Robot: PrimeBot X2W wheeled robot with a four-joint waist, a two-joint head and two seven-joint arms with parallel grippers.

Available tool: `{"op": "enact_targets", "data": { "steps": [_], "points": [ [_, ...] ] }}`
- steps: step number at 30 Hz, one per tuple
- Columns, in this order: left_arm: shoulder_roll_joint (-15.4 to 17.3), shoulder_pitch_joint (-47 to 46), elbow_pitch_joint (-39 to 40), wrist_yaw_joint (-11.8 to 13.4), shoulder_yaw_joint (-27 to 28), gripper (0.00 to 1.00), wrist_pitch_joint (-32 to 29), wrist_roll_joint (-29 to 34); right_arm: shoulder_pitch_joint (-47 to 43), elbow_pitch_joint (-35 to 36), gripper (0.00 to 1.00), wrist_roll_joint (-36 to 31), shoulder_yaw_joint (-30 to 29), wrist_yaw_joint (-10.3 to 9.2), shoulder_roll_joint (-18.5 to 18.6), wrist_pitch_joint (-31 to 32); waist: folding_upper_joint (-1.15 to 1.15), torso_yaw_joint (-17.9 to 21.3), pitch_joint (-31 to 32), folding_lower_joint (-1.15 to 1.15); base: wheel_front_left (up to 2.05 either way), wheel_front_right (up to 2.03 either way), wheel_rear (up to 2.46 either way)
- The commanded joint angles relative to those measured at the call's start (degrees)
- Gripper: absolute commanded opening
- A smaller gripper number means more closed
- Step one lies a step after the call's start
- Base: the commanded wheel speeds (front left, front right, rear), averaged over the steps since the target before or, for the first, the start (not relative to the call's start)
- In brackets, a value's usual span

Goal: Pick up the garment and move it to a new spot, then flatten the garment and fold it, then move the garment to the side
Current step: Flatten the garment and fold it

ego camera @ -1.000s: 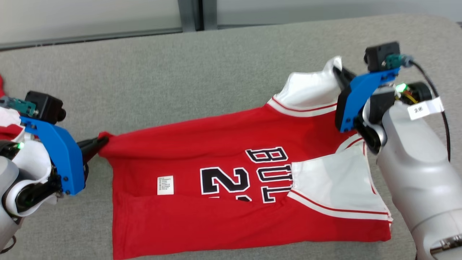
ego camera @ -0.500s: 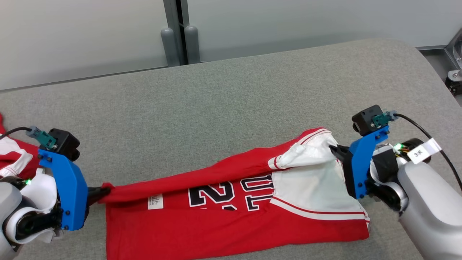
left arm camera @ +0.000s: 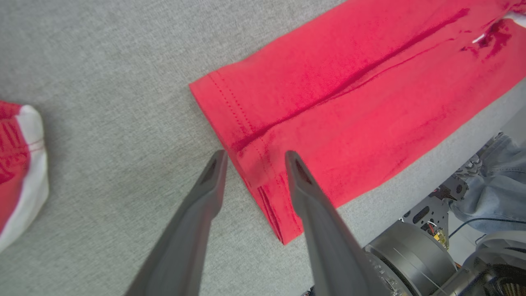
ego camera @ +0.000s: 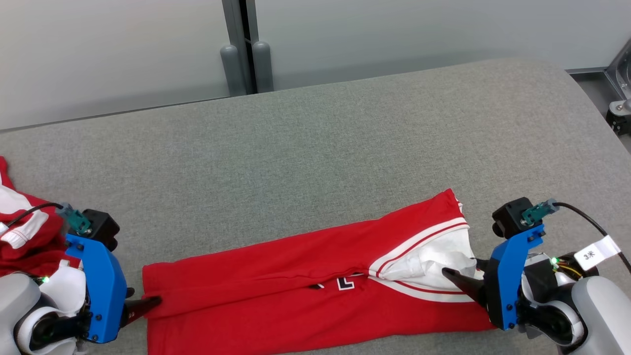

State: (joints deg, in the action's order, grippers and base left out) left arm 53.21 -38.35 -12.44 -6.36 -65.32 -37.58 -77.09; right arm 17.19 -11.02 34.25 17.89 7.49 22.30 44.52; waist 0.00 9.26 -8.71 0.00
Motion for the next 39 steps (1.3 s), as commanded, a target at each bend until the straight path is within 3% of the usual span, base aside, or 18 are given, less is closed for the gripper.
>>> {"op": "enact_targets", "data": {
  "steps": [1, 5, 10, 18, 22, 26, 28, 30, 32, 39],
  "points": [
    [0.3, 0.0, -0.3, 0.4, 0.5, 1.0, 0.2, 0.0, -1.6, 2.1, 1.0, 0.2, -1.7, 0.01, -0.6, 0.5, 0.0, -0.2, 0.3, 0.0, 0.0, 0.0, 0.0],
    [1.3, -1.2, 0.1, 0.4, 2.0, 1.0, 4.4, 2.2, -3.1, 8.6, 1.0, 1.0, -6.0, 0.01, -0.1, 1.0, 0.0, -0.5, 1.5, 0.0, 0.0, 0.0, 0.0],
    [1.5, -1.3, 1.5, 1.3, 4.1, 1.0, 13.4, 6.3, -4.4, 14.7, 1.0, 0.0, -10.5, 0.01, -0.1, -4.5, 0.0, -1.0, 3.6, 0.0, 0.0, 0.0, 0.0],
    [0.3, 4.6, 3.6, 9.6, 8.6, 1.0, 33.8, 11.3, -7.4, 16.6, 1.0, -6.3, -14.1, 0.01, -2.1, -23.0, 0.0, -1.6, 6.8, 0.0, 0.0, 0.0, 0.0],
    [0.3, 8.4, 5.6, 13.7, 11.2, 1.0, 41.7, 10.7, -9.2, 14.1, 1.0, -10.0, -16.3, 0.01, -5.1, -30.1, 0.0, -2.0, 7.0, 0.0, 0.0, 0.0, 0.0],
    [-1.9, 12.8, 7.1, 18.2, 14.2, 1.0, 50.5, 10.7, -11.7, 10.7, 1.0, -13.2, -18.9, 0.01, -9.1, -36.1, 0.0, -2.8, 6.8, 0.0, 0.0, 0.0, 0.0],
    [-2.6, 13.8, 7.0, 19.0, 15.5, 1.0, 51.7, 10.8, -12.3, 9.7, 1.0, -13.8, -19.9, 0.01, -10.1, -37.5, 0.0, -3.0, 6.7, 0.0, 0.0, 0.0, 0.0],
    [-4.6, 16.4, 6.8, 19.9, 18.5, 1.0, 52.6, 11.8, -13.8, 7.3, 1.0, -15.5, -21.0, 0.01, -11.6, -39.9, 0.0, -3.3, 6.5, 0.0, 0.0, 0.0, 0.0],
    [-8.7, 18.9, 7.8, 19.9, 26.0, 1.0, 52.8, 15.0, -15.4, 4.4, 1.0, -16.6, -22.2, 0.01, -13.2, -42.5, 0.0, -4.0, 6.5, 0.0, 0.0, 0.0, 0.0],
    [-19.8, 32.4, 5.1, 15.7, 40.9, 1.0, 52.8, 26.8, -15.3, -6.7, 1.0, -17.9, -22.7, 0.01, -14.8, -48.1, 0.0, -4.4, 7.4, 0.0, 0.0, 0.0, 0.0]
  ]
}}
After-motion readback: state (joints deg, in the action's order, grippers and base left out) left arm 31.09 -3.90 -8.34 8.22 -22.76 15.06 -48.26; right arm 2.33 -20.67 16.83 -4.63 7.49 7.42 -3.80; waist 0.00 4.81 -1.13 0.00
